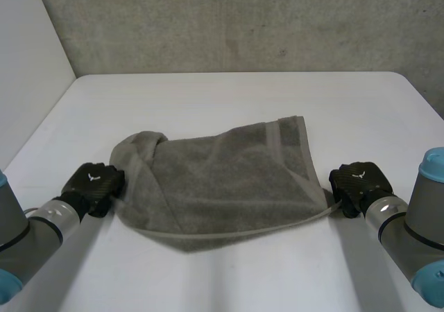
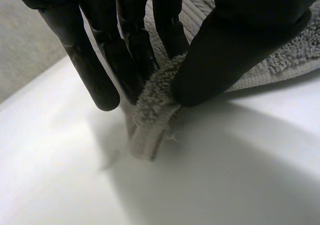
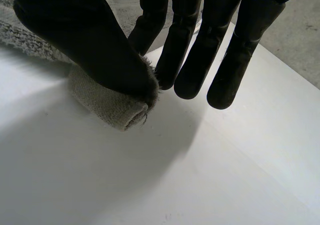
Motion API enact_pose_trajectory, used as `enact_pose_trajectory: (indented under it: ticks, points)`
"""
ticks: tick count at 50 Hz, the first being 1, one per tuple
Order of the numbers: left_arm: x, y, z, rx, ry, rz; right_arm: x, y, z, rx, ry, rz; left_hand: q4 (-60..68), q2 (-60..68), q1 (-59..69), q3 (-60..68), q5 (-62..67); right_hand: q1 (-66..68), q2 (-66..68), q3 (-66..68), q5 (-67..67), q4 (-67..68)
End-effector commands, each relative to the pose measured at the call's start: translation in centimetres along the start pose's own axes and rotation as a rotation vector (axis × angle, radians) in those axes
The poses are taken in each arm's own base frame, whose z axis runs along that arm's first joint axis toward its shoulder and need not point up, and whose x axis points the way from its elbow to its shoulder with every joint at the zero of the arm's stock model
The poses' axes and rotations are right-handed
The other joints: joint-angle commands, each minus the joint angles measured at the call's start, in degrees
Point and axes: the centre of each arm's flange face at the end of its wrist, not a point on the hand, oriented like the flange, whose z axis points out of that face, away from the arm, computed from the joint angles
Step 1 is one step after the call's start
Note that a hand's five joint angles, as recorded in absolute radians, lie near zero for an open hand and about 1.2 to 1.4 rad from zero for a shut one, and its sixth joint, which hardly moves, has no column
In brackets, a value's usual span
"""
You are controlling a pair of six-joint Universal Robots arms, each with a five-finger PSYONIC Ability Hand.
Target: Fold the towel.
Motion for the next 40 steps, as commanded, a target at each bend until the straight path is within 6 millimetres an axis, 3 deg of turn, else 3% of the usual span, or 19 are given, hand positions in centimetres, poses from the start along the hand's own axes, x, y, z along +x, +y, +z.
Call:
enact_pose_trajectory:
  ticks: [1, 3, 6, 12, 14, 19, 20, 22, 24, 27, 33, 38, 40]
  points:
    - [-0.5, -3.1, 0.1, 0.102, -0.072, 0.052, 0.0, 0.1, 0.0, -0.002, 0.0, 0.001, 13.8, 13.5, 14.8, 13.6, 14.9, 0.2, 10.4, 10.4, 10.5, 10.2]
    - [-0.7, -4.8, -0.4, 0.147, -0.108, 0.048, 0.0, 0.1, 0.0, -0.004, -0.001, 0.002, 13.8, 13.5, 14.8, 13.6, 14.9, 0.2, 10.4, 10.4, 10.5, 10.2]
    - [-1.0, -5.8, -1.0, 0.173, -0.13, 0.021, 0.1, -0.2, -0.1, 0.005, 0.005, 0.001, 13.8, 13.5, 14.8, 13.6, 14.9, 0.2, 10.4, 10.4, 10.5, 10.2]
    - [-0.9, -6.6, -2.3, 0.182, -0.136, 0.007, 0.7, -1.9, -1.0, 0.04, 0.017, -0.022, 13.8, 13.5, 14.8, 13.6, 14.9, 0.2, 10.4, 10.4, 10.5, 10.2]
    - [-0.8, -6.6, -3.6, 0.14, -0.134, -0.007, 1.1, -2.7, -1.5, 0.055, 0.025, -0.043, 13.8, 13.5, 14.8, 13.6, 14.9, 0.2, 10.4, 10.4, 10.5, 10.2]
    - [-1.3, -8.3, -6.3, 0.097, -0.151, -0.024, 2.8, -6.4, -4.5, 0.071, 0.046, -0.134, 13.8, 13.5, 14.8, 13.6, 14.9, 0.2, 10.4, 10.4, 10.5, 10.2]
    - [-1.3, -8.3, -6.3, 0.097, -0.151, -0.024, 2.8, -6.5, -4.5, 0.071, 0.046, -0.134, 13.8, 13.5, 14.8, 13.6, 14.9, 0.2, 10.4, 10.4, 10.5, 10.2]
    - [-2.4, -10.4, -8.3, 0.101, -0.194, -0.026, 3.3, -7.7, -5.4, 0.084, 0.052, -0.15, 13.8, 13.5, 14.8, 13.6, 14.9, 0.2, 10.4, 10.4, 10.5, 10.2]
    - [-2.6, -11.4, -9.5, 0.099, -0.202, -0.027, 4.0, -10.0, -7.3, 0.113, 0.06, -0.163, 13.8, 13.5, 14.8, 13.6, 14.9, 0.2, 10.4, 10.4, 10.5, 10.2]
    - [-2.6, -13.0, -11.4, 0.083, -0.197, -0.039, 4.5, -11.4, -8.6, 0.114, 0.059, -0.164, 13.8, 13.5, 14.8, 13.6, 14.9, 0.2, 10.4, 10.4, 10.5, 10.2]
    - [-1.7, -12.8, -13.1, -0.016, -0.15, -0.076, 4.5, -11.8, -9.4, 0.064, 0.016, -0.187, 13.8, 13.5, 14.8, 13.6, 14.9, 0.2, 10.4, 10.4, 10.5, 10.2]
    - [-0.6, -10.4, -13.2, -0.167, -0.095, -0.126, 3.3, -9.9, -9.1, -0.04, -0.072, -0.26, 13.8, 13.5, 14.8, 13.6, 14.9, 0.2, 10.4, 10.4, 10.5, 10.2]
    - [-0.3, -9.2, -12.5, -0.217, -0.08, -0.14, 2.6, -8.3, -8.2, -0.113, -0.128, -0.306, 13.8, 13.5, 14.8, 13.6, 14.9, 0.2, 10.4, 10.4, 10.5, 10.2]
